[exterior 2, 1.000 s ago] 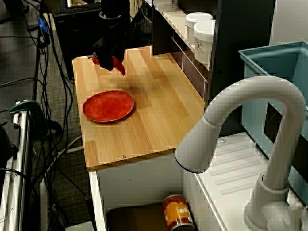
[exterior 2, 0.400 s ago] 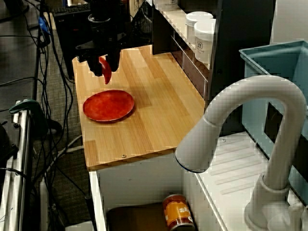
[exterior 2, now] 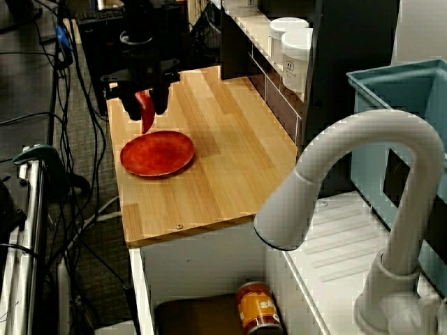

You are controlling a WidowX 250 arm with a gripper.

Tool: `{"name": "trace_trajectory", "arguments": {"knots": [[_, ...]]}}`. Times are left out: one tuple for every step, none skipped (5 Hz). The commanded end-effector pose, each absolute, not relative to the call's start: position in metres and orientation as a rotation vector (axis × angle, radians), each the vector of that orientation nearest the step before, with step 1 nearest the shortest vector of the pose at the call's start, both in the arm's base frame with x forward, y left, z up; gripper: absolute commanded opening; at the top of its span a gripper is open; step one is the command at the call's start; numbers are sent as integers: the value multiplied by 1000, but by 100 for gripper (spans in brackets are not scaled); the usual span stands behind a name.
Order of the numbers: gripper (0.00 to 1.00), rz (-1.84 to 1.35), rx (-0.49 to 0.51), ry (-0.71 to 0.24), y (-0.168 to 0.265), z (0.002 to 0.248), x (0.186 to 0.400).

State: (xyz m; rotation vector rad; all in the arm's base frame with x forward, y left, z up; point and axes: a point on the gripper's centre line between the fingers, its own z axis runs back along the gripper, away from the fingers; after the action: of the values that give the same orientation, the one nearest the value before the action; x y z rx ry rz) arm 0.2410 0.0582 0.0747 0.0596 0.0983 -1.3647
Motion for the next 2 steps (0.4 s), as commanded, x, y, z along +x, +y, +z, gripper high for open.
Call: {"name": "trace_trajectory", "arguments": {"knots": [[0, -1384, 108, 58, 46, 75, 240], [0, -1367, 97, 45, 46, 75, 243]]}}
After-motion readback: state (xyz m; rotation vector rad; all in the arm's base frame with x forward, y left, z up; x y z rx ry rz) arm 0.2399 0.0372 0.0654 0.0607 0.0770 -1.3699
